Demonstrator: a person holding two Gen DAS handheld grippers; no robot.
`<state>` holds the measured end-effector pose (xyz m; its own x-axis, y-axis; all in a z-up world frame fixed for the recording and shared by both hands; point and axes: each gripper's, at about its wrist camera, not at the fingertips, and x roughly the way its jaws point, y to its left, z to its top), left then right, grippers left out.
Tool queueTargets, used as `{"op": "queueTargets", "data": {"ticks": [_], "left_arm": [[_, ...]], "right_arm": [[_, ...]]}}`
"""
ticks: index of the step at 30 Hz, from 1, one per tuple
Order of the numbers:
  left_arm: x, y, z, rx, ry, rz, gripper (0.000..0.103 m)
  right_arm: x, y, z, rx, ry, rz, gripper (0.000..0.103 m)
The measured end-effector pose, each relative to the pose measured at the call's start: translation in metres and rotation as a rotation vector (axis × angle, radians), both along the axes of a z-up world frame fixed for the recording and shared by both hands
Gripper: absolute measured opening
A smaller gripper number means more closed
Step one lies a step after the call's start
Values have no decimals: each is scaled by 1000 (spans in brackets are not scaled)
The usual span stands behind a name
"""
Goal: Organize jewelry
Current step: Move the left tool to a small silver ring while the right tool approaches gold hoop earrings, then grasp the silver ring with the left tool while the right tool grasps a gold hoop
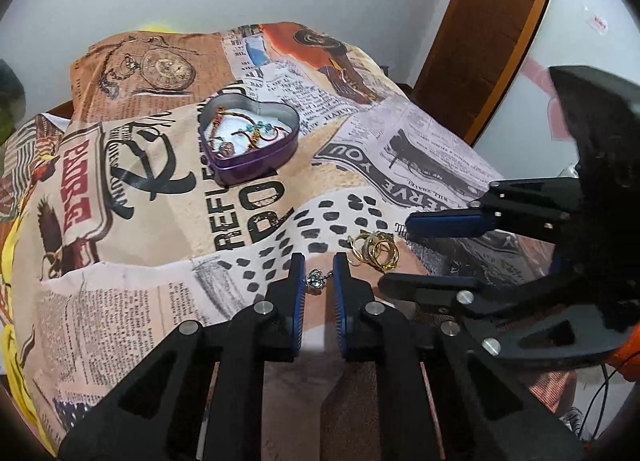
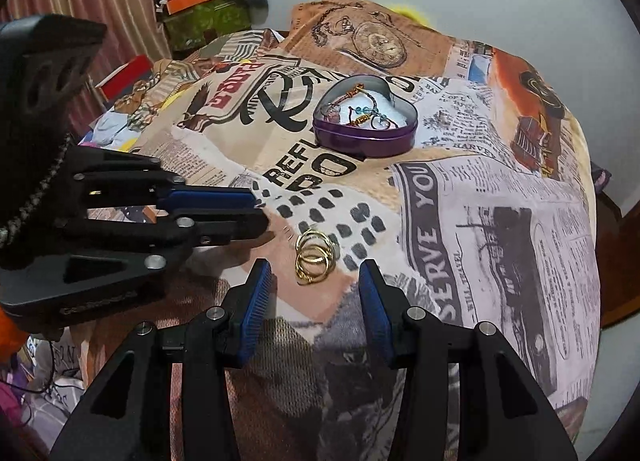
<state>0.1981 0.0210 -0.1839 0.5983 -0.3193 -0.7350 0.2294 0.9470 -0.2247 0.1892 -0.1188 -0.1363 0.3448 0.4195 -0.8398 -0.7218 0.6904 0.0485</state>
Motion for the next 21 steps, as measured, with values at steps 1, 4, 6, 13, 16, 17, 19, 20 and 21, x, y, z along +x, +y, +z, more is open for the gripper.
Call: {"op": "queueTargets", "data": {"ticks": [1,4,6,13,16,17,19,20,21], "left_arm": [[-2,1,1,-7,-2,1,12],[-7,5,6,-23,-14,0,12],[-10,6,8,-25,-21,2,12],[-15,8,11,-34,-29,11,12],[-17,6,11,-31,-28,12,12],[-17,6,12,-28,-28,13,12],[-19,5,13,-24,-29,15,12],[-19,6,13,-24,-30,17,12],[-20,6,15,-22,-32,19,12]], "right_arm": [[1,1,-1,-2,6,1,42],[1,5,-5,-14,13,11,41],[1,7,-6,-20,7,12,36],[2,8,-8,-22,1,11,19],[2,7,-7,-17,-3,6,19],[2,6,-7,-16,-4,4,19],[2,4,-5,-10,-7,-2,19],[1,2,-3,-5,-11,-7,19],[1,1,-1,-1,-14,-9,19]]}}
